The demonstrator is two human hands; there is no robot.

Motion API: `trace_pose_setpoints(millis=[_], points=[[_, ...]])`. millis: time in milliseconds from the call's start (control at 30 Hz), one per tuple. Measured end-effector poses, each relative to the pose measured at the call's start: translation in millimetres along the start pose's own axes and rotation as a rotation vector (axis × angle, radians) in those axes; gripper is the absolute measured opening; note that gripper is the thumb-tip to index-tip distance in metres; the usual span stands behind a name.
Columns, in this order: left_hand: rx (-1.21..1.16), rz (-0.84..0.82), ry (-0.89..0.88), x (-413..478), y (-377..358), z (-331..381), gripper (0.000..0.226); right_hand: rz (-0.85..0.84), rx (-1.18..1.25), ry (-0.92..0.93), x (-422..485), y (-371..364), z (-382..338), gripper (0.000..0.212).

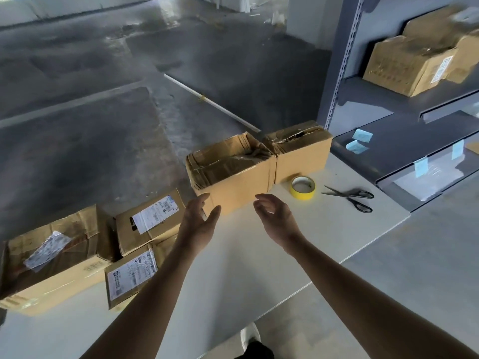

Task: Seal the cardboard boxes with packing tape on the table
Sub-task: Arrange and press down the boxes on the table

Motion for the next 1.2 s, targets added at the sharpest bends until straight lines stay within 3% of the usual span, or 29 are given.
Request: trace_pose_setpoints(millis=[300, 467, 567, 733, 967, 1100, 1200], points=[[0.174, -0.066, -0.215, 85.0, -34.8, 33.9, 0.068, 0.022, -0.159, 0.077, 60.1, -0.2, -18.4, 0.033], [0.453, -0.247, -0.186, 118.7, -70.5, 25.8, 0.101, -0.013, -0.24, 0.068, 78.5, -12.3, -16.6, 0.039], [0.537, -0.301, -0.157, 138.1, -84.9, 18.2, 0.11, -0.029, -0.273, 0.076, 88.1, -17.6, -18.7, 0.039], [0.601, -0.246, -0.215, 153.7, -92.3, 16.2, 0.1, -0.02, -0.376, 0.159, 111.0, -24.3, -21.8, 0.039], [0.589, -0.237, -0.223, 157.1, -100.0, 14.8, 0.086, -0.105, -0.617, 0.437, 129.6, -51.6, -28.4, 0.047], [0.608, -0.23, -0.26, 147.8, -101.6, 15.0, 0.081, -0.167, -0.75, 0.426, 147.3, -57.9, -14.3, 0.052], [0.617, -0.204, -0.299, 138.4, -99.2, 14.0, 0.074, -0.262, -0.848, 0.44, 156.8, -64.2, -10.4, 0.069]])
Point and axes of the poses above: each hand's wrist, its own x-axis towards the middle knuckle, its own y-axis out of the back of the hand, z = x × y, the point moved 10 cm from there along x, towards the middle knuckle, and after that the axes turned 9 degrees about z, right-handed, at the moved point
